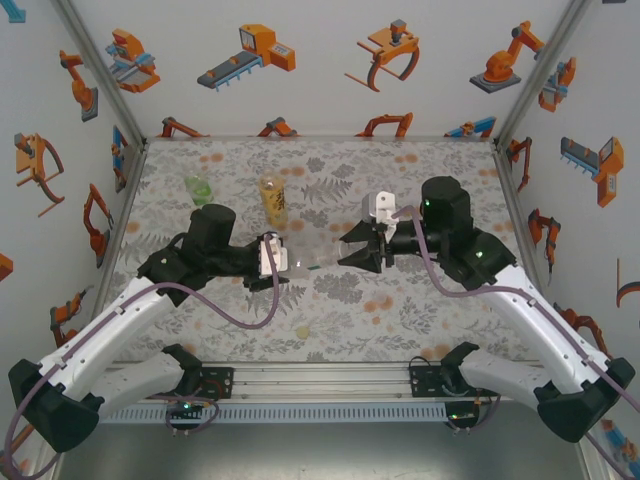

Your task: Screw on the bottle caps

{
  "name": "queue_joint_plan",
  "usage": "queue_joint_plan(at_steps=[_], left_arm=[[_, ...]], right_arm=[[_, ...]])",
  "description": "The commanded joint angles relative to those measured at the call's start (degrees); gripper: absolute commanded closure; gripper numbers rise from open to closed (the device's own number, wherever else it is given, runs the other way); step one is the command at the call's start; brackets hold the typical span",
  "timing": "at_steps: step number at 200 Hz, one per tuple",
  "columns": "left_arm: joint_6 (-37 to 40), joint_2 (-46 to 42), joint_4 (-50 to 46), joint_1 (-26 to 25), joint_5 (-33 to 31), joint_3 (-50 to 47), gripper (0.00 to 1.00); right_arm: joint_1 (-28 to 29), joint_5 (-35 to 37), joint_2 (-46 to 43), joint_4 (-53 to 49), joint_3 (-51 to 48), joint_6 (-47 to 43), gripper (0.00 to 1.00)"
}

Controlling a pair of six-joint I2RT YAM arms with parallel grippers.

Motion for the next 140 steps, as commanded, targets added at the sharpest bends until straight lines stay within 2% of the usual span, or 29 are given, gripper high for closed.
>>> queue_joint_plan(at_steps=[1, 140], left_arm=[[0.18, -0.25, -0.81, -0.43, 0.93, 0.3, 1.0], [0.99, -0.17, -0.81, -1.04, 0.91, -0.23, 1.0]], right_arm=[[0.8, -2.43, 0.32, -0.96, 2.26, -2.03, 0.78], [3.03, -0.74, 1.72, -1.58, 2.85, -2.26, 0.78]])
